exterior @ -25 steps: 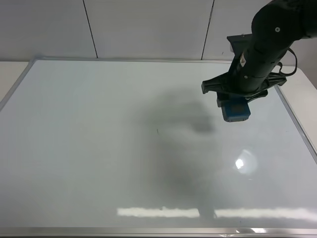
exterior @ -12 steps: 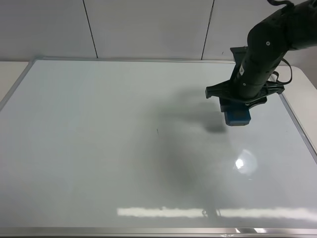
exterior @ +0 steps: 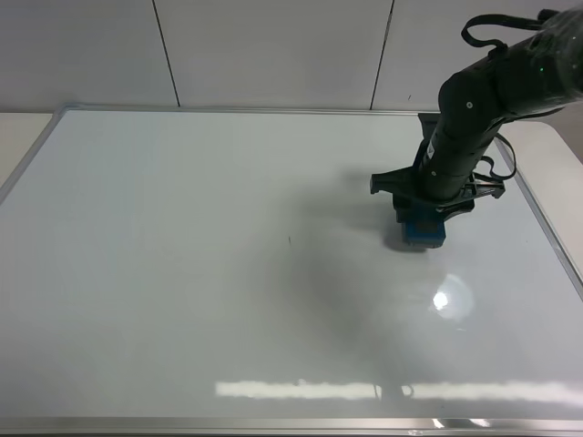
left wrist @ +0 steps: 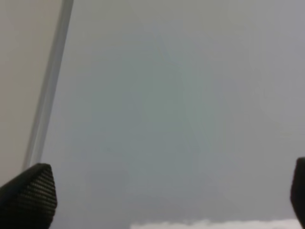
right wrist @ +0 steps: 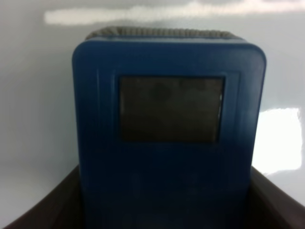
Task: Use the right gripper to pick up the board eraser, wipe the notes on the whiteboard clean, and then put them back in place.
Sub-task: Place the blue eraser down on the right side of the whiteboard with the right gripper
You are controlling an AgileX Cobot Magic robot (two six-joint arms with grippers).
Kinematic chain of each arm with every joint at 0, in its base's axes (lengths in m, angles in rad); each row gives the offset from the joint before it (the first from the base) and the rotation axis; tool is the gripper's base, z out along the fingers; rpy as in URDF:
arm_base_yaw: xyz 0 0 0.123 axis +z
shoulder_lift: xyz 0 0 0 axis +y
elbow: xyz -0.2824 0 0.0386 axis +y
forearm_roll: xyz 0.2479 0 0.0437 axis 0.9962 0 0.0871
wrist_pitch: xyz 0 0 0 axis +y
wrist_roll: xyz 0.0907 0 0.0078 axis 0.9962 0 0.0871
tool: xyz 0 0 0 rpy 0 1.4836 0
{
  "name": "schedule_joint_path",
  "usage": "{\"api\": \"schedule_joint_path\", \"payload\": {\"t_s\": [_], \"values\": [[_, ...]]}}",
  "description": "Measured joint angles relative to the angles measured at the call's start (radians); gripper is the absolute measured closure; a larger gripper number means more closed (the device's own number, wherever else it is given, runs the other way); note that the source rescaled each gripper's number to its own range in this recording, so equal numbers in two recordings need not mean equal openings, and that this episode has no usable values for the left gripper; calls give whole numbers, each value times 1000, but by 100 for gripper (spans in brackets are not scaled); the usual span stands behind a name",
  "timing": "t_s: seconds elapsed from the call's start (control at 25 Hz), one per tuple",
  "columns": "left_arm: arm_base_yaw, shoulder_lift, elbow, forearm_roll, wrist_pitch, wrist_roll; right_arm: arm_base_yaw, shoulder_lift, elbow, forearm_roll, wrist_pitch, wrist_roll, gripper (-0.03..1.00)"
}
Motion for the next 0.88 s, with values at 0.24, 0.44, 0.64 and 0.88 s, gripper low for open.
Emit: {"api": "schedule_joint_path", "payload": {"t_s": [0.24, 0.44, 0.64, 0.88], "values": [[0, 0, 0, 0, 0, 0, -10, 32, 0, 16, 16, -15, 97], [0, 0, 0, 0, 0, 0, 26, 33, 0, 56, -36, -73, 97], [0, 0, 0, 0, 0, 0, 83, 33, 0, 81, -132, -81, 97], [0, 0, 0, 0, 0, 0, 84, 33, 0, 82, -115, -81, 97]]}}
